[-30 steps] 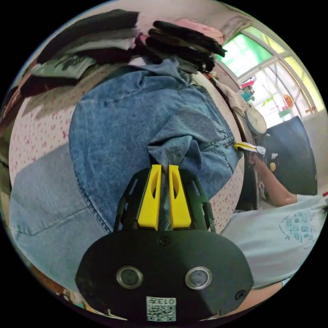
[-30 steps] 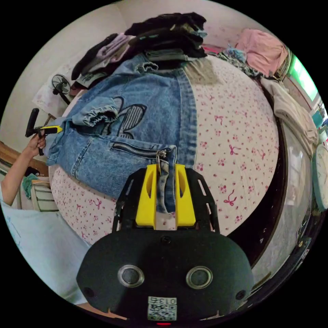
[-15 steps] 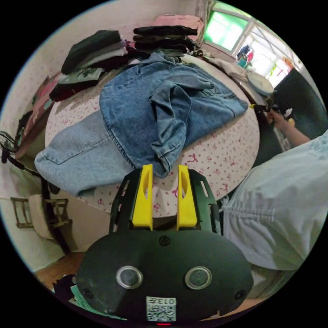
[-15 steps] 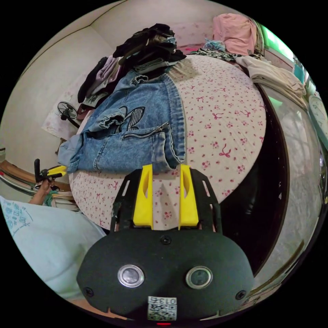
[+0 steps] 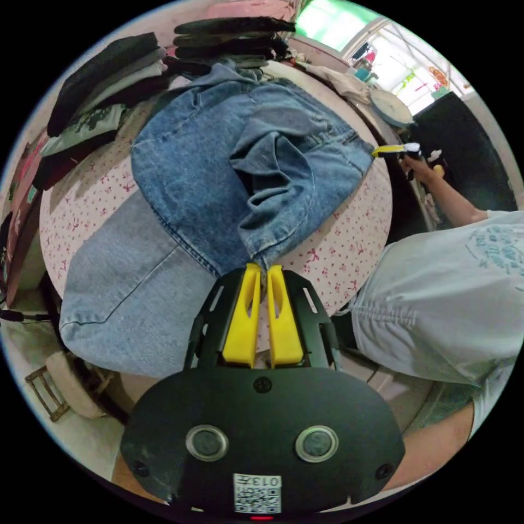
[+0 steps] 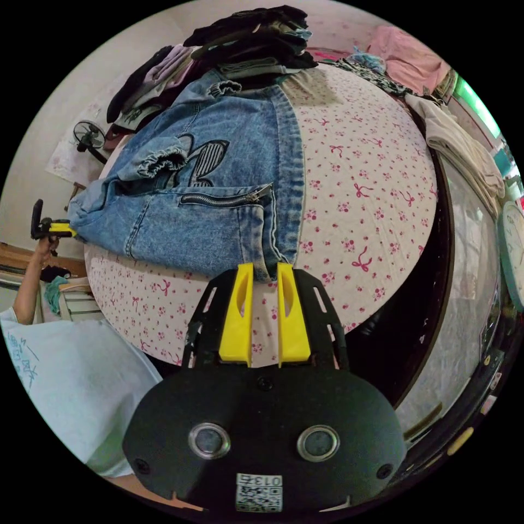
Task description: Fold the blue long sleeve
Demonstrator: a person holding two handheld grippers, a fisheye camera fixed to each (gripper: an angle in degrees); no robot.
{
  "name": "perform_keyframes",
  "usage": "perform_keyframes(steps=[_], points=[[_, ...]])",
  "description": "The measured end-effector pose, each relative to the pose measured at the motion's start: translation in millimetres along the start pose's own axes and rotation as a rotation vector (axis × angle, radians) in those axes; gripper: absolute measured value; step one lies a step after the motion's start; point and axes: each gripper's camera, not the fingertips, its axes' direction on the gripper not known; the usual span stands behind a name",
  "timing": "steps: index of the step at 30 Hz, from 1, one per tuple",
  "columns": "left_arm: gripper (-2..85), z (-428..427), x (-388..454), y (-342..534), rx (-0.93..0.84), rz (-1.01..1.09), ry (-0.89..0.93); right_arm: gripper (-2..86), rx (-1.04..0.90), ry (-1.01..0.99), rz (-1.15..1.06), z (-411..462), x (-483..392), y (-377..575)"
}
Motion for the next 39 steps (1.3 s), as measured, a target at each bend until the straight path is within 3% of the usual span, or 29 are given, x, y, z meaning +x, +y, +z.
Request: perform_keyframes(steps=[5,9,15,19,23,27,32,39], points=[[0.6,51.7,-44.8,2.8,-0.142,-0.112,0.104,7.5,-0.023,-0.019,-0.006,2.7,-4.5,-14.8],[0.4,58.0,-63.2,26.4,-0.01,-0.21,0.2,7.4,-0.019,-0.025,-0.019,0.5,-10.2,-19.4],[-0.1,16.6,-51.9,48.4,-0.027,-0.213,0.047,5.8,0.023,0.08,-0.009,-28.1,-25.3,-18.9],[-0.2,-9.0,-23.2,55.9,0.159,-0.164,0.013,7.4,0.138,0.118,-0.006,-47.1,-43.9,-25.4],[-0.2,14.5,5.7,35.1,0.233,-0.11,0.032,9.3,0.185,0.099,-0.003,-40.1,-61.3,-58.1],[-0.2,70.6,24.5,5.4,0.144,-0.081,0.0,9.4,0.108,0.086,-0.019,-16.1,-78.4,-95.0],[-0.3,96.1,-1.8,13.4,0.161,-0.262,0.073,6.3,0.01,0.106,-0.039,-1.0,-99.5,-120.5],[-0.4,101.0,1.9,23.8,0.14,-0.268,0.001,3.9,0.24,0.252,-0.182,-44.5,-151.0,-121.3]])
